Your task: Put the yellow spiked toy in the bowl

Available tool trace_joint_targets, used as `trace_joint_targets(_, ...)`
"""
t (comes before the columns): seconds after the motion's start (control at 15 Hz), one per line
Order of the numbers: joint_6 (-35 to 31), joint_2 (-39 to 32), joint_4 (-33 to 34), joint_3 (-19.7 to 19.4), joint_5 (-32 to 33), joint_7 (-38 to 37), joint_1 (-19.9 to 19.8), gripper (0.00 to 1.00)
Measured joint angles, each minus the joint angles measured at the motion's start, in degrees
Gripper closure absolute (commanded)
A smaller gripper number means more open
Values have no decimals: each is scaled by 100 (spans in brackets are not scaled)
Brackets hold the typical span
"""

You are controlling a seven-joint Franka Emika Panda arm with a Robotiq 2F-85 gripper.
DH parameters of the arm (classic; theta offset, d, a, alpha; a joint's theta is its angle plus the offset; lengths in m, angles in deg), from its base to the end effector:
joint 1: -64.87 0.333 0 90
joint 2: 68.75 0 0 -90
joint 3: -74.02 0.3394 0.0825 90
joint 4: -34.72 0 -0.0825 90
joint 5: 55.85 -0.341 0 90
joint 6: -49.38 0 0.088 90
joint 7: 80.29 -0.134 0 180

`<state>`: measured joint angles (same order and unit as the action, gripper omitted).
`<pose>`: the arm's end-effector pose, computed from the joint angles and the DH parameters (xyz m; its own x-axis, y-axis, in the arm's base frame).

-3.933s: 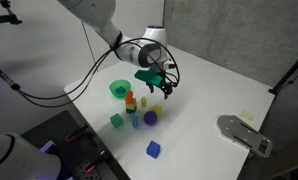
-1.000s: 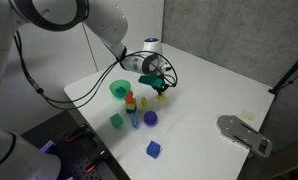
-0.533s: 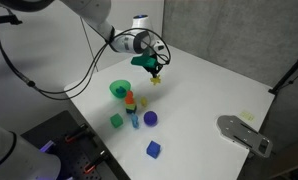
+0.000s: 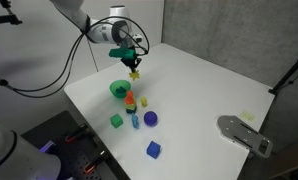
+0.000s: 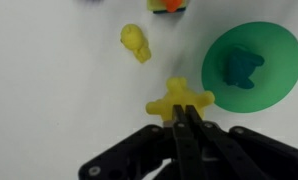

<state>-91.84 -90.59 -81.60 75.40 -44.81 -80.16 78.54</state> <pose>0.5678 0.1490 0.2894 0.9151 0.4008 0.0449 0.3934 -0.9116 0.1191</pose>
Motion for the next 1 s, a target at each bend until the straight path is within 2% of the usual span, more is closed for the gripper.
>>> trace_joint_targets(0.53, 469, 100, -308, 498, -311, 29, -28, 96)
trace_joint_targets(0.6, 523, 104, -312, 557, -383, 36, -33, 69)
trace_joint_targets(0.67, 565, 110, -316, 612, -421, 36, -34, 68)
trace_joint_targets(1.0, 686, 178, -314, 696, -482, 36, -66, 31)
